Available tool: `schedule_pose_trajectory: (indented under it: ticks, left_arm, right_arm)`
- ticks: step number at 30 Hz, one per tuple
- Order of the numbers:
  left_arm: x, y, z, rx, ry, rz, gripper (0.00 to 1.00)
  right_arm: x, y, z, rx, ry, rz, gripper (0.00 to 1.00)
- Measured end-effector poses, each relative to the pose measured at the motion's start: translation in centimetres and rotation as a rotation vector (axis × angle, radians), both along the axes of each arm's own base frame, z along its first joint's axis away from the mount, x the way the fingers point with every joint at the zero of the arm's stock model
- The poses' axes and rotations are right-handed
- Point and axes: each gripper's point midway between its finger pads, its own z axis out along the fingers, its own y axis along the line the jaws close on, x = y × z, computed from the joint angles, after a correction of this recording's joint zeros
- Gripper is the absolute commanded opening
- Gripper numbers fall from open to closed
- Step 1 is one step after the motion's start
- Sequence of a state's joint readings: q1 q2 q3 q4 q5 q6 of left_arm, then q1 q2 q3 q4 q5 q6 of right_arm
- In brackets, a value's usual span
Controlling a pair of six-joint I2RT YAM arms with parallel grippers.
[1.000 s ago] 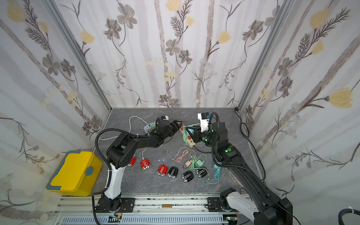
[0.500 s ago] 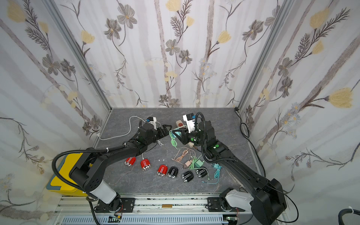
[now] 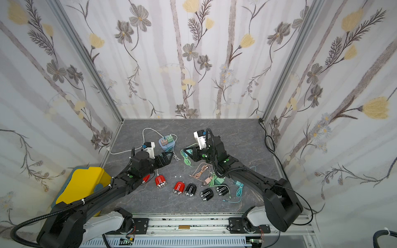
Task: Unplug the electric shaver
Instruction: Place the plug at the center of the board, then move the electric shaver to the center of the board.
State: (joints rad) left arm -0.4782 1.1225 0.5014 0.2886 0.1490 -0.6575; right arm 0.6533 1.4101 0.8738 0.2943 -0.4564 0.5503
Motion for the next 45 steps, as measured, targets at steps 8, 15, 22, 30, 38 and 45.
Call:
schedule_pose_trajectory:
  ticks: [8, 15, 22, 30, 38, 45]
  left_arm:
    - [-2.6, -1.7, -2.3, 0.030, 0.037, -0.143, 1.00]
    - [-5.3, -3.8, -4.7, 0.088, 0.075, -0.238, 1.00]
    - [-7.2, -4.4, -7.3, 0.145, 0.138, -0.276, 1.00]
    - [-9.7, -5.1, -10.6, 0.144, 0.251, -0.320, 1.00]
    - [-11.3, -7.2, -10.9, 0.102, 0.275, -0.388, 1.00]
    - [-13.2, -9.3, -10.8, 0.068, 0.284, -0.465, 1.00]
  right_arm:
    - [0.1, -0.6, -6.6, -0.072, 0.132, -0.052, 0.16]
    - [0.2, -1.3, -11.0, -0.144, 0.232, -0.094, 0.17]
    - [0.2, -2.4, -14.5, -0.195, 0.308, -0.141, 0.19]
    - [0.9, -3.9, -16.8, -0.240, 0.373, -0.198, 0.41]
    - [1.9, -7.6, -14.7, -0.237, 0.336, -0.309, 0.58]
    - [2.3, -9.8, -11.4, -0.240, 0.238, -0.379, 0.59]
